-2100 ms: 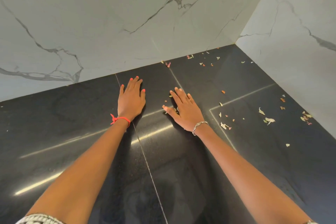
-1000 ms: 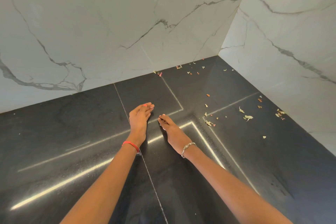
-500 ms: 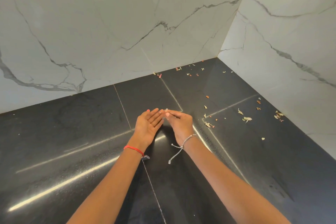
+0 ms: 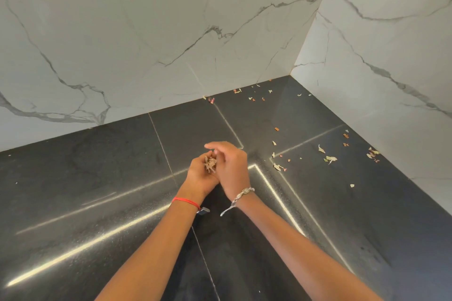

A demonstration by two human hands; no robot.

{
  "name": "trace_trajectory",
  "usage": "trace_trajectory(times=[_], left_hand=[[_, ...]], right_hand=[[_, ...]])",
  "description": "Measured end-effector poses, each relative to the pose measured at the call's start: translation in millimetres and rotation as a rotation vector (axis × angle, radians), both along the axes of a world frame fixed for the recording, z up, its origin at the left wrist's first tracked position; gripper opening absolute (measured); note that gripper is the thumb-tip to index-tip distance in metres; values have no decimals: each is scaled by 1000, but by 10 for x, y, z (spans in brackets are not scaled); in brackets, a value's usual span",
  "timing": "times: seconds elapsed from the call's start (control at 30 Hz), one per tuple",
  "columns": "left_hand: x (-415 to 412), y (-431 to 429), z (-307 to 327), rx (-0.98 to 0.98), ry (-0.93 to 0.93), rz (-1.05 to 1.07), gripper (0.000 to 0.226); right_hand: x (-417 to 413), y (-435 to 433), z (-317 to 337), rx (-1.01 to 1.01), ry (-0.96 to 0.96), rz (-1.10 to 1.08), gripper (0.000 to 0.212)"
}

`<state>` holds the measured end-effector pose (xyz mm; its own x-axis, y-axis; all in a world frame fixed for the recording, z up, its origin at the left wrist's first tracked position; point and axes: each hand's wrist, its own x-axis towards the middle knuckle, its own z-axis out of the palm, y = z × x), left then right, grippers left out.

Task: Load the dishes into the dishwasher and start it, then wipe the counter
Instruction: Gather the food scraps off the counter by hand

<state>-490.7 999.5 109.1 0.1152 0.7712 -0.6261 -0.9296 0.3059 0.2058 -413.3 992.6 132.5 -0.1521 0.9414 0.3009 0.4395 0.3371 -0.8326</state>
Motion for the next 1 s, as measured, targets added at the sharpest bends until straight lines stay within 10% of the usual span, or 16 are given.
trace_trajectory(times=[0.5, 0.83, 1.0], left_hand=[[-104, 128, -2, -20, -9, 59, 30], [-63, 57, 62, -15, -23, 44, 30], [-120, 18, 98, -14, -16, 67, 30]], right_hand=[[1370, 1271, -562, -365, -697, -30, 49], [1583, 499, -439, -295, -121, -117, 24], [1515, 408, -607, -301, -481, -346, 53]])
